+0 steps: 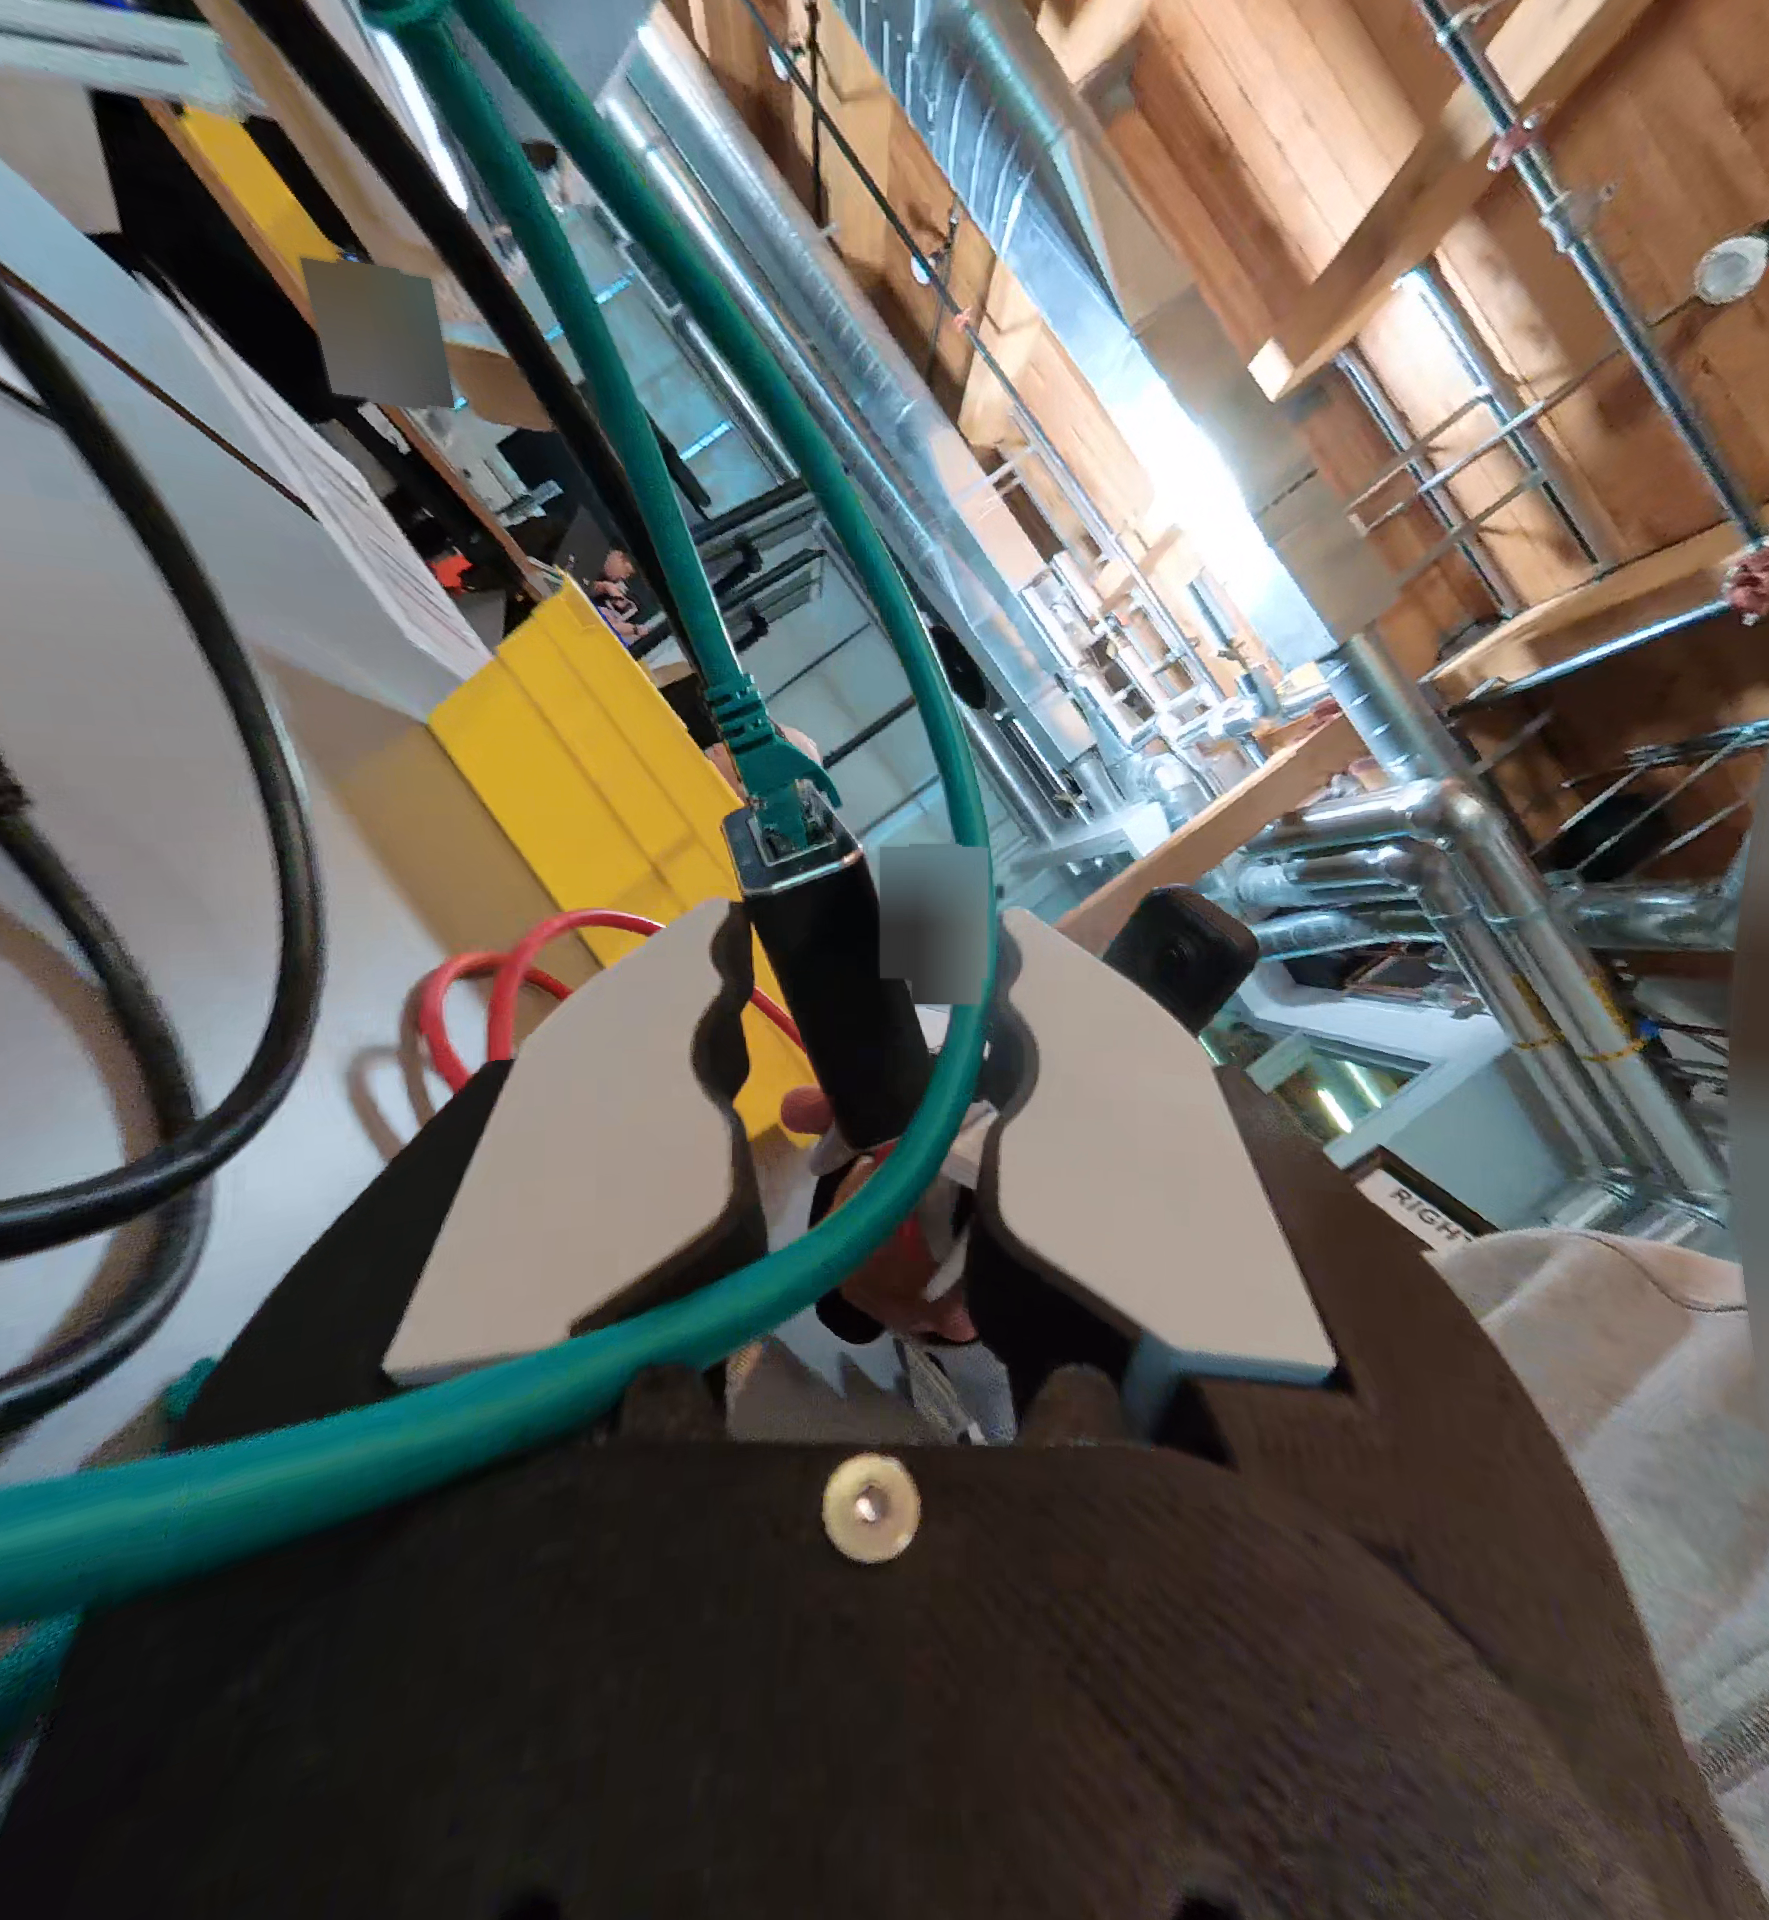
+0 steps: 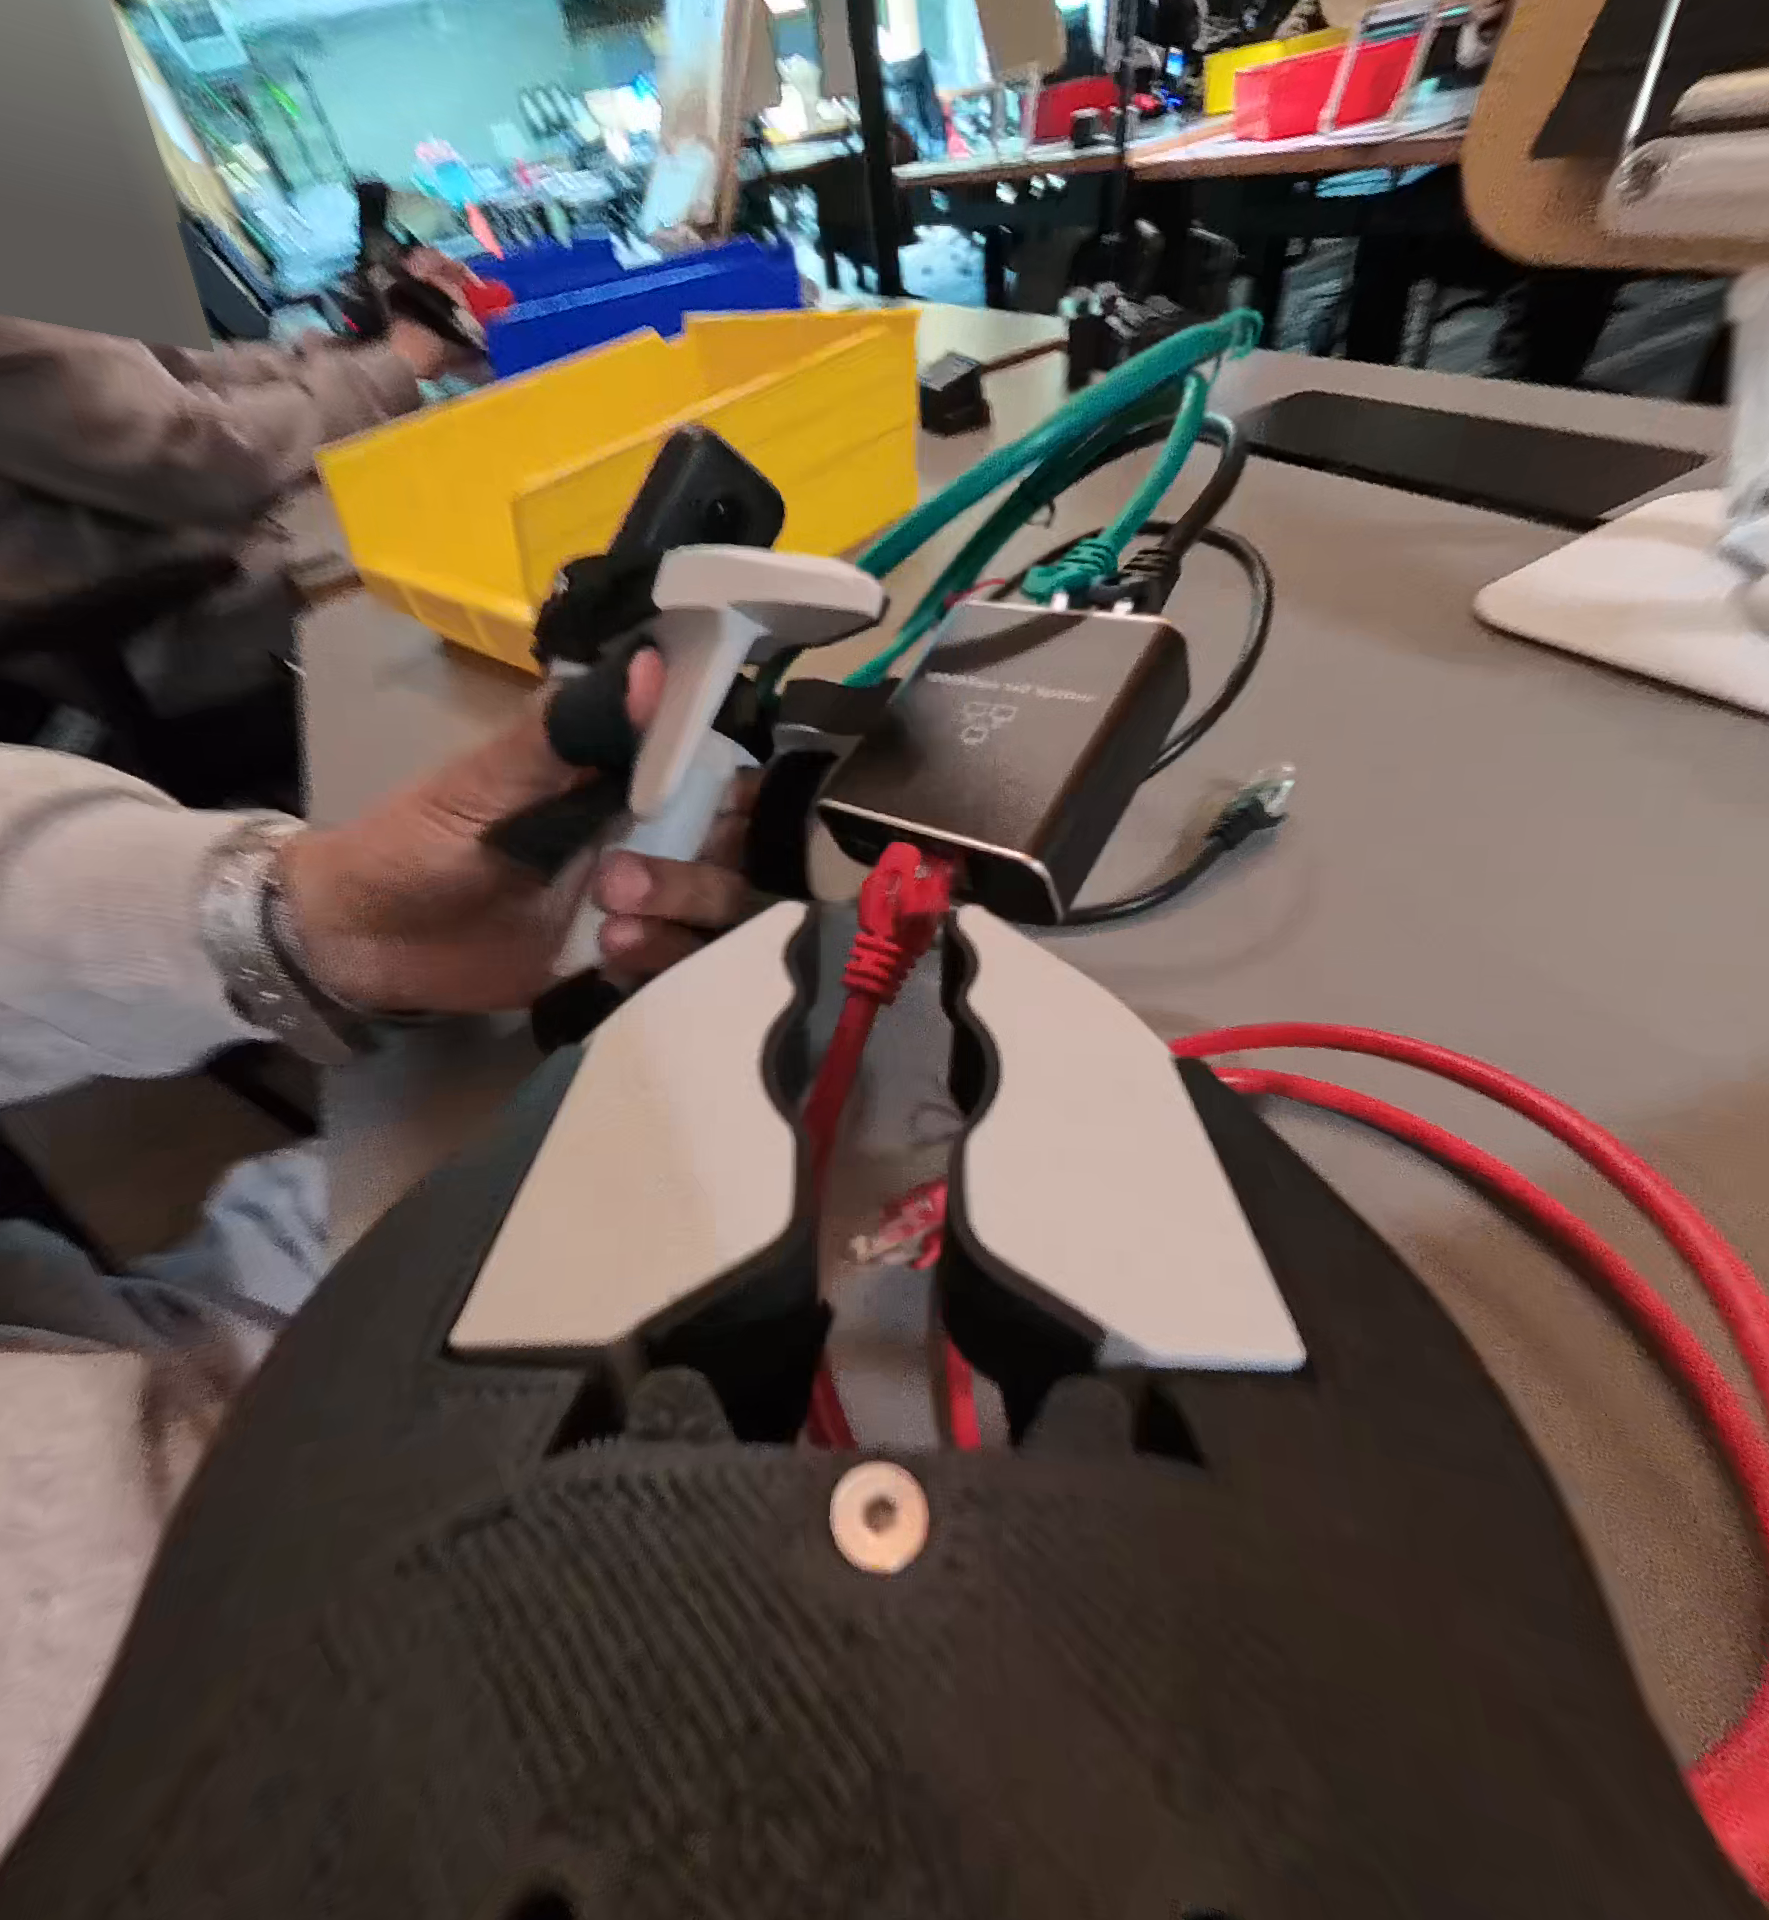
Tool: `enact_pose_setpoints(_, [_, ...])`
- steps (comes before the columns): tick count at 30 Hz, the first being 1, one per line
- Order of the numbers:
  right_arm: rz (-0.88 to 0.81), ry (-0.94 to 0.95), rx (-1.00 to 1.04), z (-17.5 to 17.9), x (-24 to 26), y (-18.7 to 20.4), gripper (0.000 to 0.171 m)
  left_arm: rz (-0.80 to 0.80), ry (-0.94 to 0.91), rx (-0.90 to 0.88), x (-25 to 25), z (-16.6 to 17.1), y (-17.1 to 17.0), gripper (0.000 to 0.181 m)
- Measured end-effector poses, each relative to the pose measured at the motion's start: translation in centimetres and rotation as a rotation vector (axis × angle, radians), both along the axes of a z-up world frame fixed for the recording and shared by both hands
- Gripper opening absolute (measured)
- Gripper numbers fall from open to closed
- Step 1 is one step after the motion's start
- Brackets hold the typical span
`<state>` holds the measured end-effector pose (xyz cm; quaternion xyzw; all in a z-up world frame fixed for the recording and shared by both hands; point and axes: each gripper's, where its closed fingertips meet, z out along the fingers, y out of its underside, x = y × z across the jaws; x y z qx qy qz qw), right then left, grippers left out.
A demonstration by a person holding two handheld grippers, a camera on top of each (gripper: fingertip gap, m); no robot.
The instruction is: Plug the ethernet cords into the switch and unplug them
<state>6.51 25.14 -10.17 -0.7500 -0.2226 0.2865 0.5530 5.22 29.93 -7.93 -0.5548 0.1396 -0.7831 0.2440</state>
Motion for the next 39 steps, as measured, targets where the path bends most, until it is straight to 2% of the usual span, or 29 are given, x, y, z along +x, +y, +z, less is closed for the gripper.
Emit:
enact_pose_setpoints(1, [0.017, 0.043, -0.019, 0.1, 0.0, 0.0, 0.029, 0.012, 0.001, -0.011, -0.2, -0.2, 0.4, 0.04])
enact_pose_setpoints(5, [0.051, 0.049, -0.126, -1.6, -0.2, 0.0, 0.03, 0.018, -0.02, -0.075, -0.6, -0.8, 1.0, 0.037])
enact_pose_setpoints(9, [0.1, 0.04, -0.206, -3.0, -1.3, -0.5, 0.033, -0.021, -0.037, -0.067, -0.1, -0.6, 0.3, 0.036])
enact_pose_setpoints(11, [0.119, 0.064, -0.211, -2.8, -1.8, -0.7, 0.016, -0.04, -0.032, -0.048, 0.1, -0.4, -0.1, 0.038])
enact_pose_setpoints(14, [0.136, 0.196, -0.241, -1.4, -1.7, -0.7, 0.013, -0.054, -0.065, -0.065, -0.3, 0.1, 0.1, 0.04])
enact_pose_setpoints(18, [0.11, 0.467, -0.307, 0.2, 0.6, 0.2, 0.011, 0.003, -0.17, -0.187, -1.7, 0.3, 2.0, 0.043])
enact_pose_setpoints(20, [0.094, 0.52, -0.311, 0.5, 1.4, 0.5, 0.011, 0.02, -0.219, -0.254, -2.4, 0.1, 2.9, 0.044])
enact_pose_setpoints(26, [0.106, 0.47, -0.246, 1.1, 0.8, 0.1, 0.011, 0.055, -0.253, -0.245, -3.2, 0.6, 3.3, 0.048])
enact_pose_setpoints(29, [0.079, 0.397, -0.205, 1.0, 0.9, 0.1, 0.011, 0.136, -0.255, -0.215, -4.3, 0.9, 4.2, 0.051])
enact_pose_setpoints(31, [0.071, 0.378, -0.199, 0.9, 0.9, 0.1, 0.011, 0.263, -0.221, -0.187, -5.6, 0.7, 5.6, 0.059])
enact_pose_setpoints(33, [0.06, 0.368, -0.2, 0.8, 1.0, 0.2, 0.011, 0.395, -0.176, -0.138, -6.7, 0.6, 6.9, 0.076])
enact_pose_setpoints(35, [0.051, 0.349, -0.197, 0.6, 1.0, 0.2, 0.011, 0.449, -0.119, -0.073, -7.0, 0.9, 7.1, 0.088])
enact_pose_setpoints(37, [0.025, 0.316, -0.181, 0.5, 1.2, 0.4, 0.011, 0.442, -0.068, 0.018, -6.3, 1.4, 6.5, 0.089])
enact_pose_setpoints(39, [-0.01, 0.278, -0.159, 0.4, 1.5, 0.6, 0.011, 0.336, -0.04, 0.088, -4.8, 1.8, 4.9, 0.077])
